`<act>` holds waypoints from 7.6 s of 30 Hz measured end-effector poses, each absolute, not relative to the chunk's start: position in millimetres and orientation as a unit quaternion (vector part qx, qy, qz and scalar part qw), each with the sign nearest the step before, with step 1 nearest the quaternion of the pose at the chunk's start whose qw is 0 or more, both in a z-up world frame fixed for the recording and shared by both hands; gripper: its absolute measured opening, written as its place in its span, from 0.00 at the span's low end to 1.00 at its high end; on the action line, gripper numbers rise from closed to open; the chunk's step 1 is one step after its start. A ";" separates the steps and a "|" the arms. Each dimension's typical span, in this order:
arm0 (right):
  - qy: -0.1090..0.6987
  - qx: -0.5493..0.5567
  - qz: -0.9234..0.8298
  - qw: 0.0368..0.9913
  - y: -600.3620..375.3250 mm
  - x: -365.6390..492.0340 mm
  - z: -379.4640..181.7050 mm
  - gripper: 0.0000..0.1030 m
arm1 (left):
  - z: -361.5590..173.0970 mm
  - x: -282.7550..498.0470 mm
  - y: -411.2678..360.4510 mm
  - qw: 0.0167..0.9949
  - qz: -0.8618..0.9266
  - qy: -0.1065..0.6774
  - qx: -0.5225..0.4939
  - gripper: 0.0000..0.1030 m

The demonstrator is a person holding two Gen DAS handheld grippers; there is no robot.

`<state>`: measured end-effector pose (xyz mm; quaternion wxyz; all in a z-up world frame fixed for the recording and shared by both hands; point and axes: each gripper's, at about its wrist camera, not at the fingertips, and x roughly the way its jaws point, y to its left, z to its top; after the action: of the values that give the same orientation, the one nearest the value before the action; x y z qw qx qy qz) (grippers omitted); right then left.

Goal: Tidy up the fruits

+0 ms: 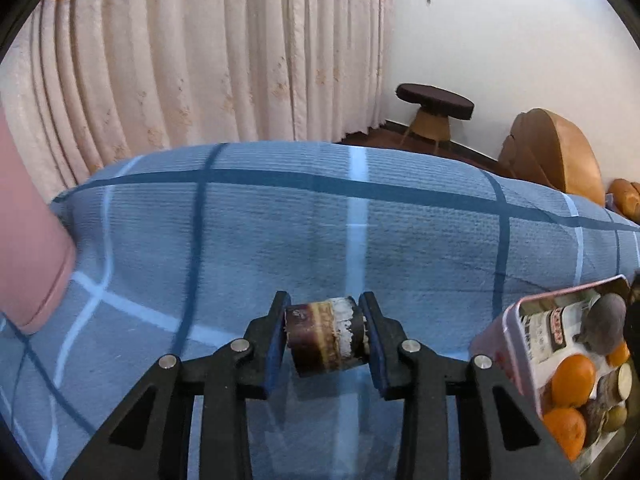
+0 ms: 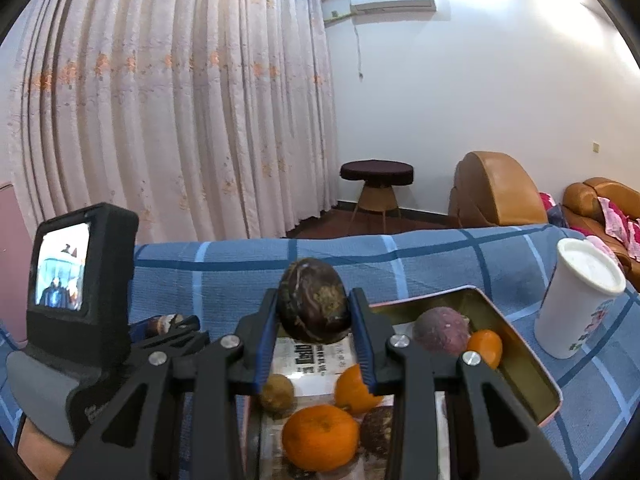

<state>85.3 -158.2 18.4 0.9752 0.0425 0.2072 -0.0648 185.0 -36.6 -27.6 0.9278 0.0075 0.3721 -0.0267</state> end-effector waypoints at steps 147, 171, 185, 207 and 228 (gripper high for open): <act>0.218 0.059 -0.105 0.969 -287.6 60.3 32.2 0.36 | 2.4 118.8 -163.5 0.919 -0.123 0.374 0.014 0.36; 0.226 0.090 -0.036 0.969 -284.6 56.2 19.8 0.95 | 1.5 102.8 -170.9 0.936 -0.115 0.322 0.086 0.79; 0.141 0.066 -0.094 0.983 -266.7 12.2 21.5 1.00 | 2.4 41.7 -128.7 0.972 -0.057 0.221 0.062 0.79; 0.064 0.064 -0.127 0.988 -257.3 -55.5 32.7 1.00 | 11.6 0.5 -109.1 0.980 -0.053 0.186 0.049 0.82; 0.072 0.064 -0.133 0.986 -257.8 -56.5 32.5 1.00 | 8.7 1.4 -110.4 0.978 -0.053 0.193 0.055 0.82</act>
<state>-56.5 -257.8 32.5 0.9865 0.0639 0.0724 -0.1326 1.4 -110.4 8.7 0.9783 0.0547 0.1926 -0.0534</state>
